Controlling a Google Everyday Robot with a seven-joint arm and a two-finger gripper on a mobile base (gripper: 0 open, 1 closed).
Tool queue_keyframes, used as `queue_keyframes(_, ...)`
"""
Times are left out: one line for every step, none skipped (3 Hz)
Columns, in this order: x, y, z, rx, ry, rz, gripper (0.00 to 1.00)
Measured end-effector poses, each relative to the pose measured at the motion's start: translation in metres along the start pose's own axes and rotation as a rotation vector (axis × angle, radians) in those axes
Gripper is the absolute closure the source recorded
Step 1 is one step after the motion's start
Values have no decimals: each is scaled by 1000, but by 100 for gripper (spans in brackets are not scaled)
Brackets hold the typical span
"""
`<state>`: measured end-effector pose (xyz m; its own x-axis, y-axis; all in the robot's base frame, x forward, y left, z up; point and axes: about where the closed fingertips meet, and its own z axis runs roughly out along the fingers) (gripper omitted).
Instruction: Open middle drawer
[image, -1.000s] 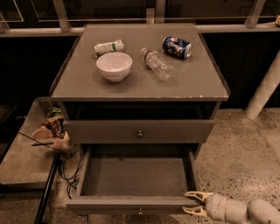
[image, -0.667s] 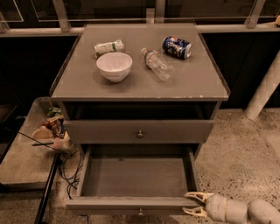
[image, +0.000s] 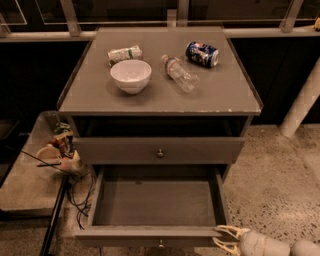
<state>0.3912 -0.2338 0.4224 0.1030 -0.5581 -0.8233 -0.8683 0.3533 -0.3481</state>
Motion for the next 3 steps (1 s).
queue_keyframes(-1, 0, 1, 0, 0, 0, 100)
queue_keyframes(-1, 0, 1, 0, 0, 0, 82)
queue_keyframes(-1, 0, 1, 0, 0, 0, 59)
